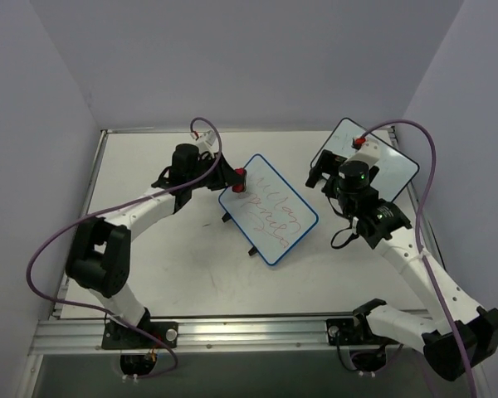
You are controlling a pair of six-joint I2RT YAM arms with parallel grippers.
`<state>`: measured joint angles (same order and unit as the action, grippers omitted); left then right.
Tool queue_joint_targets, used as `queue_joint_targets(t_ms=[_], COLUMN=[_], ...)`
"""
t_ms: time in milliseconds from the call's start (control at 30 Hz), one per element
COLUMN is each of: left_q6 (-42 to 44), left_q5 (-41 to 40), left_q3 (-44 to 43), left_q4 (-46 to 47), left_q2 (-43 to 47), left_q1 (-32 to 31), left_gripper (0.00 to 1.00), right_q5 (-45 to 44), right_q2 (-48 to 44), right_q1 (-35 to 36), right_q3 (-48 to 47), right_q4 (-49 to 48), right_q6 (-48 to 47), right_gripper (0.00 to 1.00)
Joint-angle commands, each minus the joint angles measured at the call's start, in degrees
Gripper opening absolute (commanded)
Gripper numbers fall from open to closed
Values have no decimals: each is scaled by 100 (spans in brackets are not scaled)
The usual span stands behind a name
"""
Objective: Erase the whiteboard
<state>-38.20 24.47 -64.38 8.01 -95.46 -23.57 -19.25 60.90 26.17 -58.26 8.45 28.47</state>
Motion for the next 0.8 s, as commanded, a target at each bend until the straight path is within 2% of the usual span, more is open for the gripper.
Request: queue_joint_targets(t_ms=[0, 167, 367, 533, 767], left_q6=[400, 568, 734, 814, 972], left_q5=[-539, -1066, -1278, -1559, -1594], left_q3=[-399, -830, -1392, -1543, -1709], left_q4=[-230, -397, -589, -643, -625], left_q2=[-341, -736, -1123, -1229, -1352], left_q1=[-130, -358, -402, -517, -569], left_gripper=[2, 2, 2, 2, 2], right_q5=[517, 2148, 2873, 3899, 4534], right_q2=[202, 623, 1176, 1687, 2284], right_q1=[-401, -1157, -1483, -1615, -1659], right_q3=[78, -19, -150, -230, -300], right_q4=[-396, -887, -1345, -1837, -2347], right_q6=[-87, -254, -473, -605, -755], right_gripper=[100, 97, 93, 84, 67])
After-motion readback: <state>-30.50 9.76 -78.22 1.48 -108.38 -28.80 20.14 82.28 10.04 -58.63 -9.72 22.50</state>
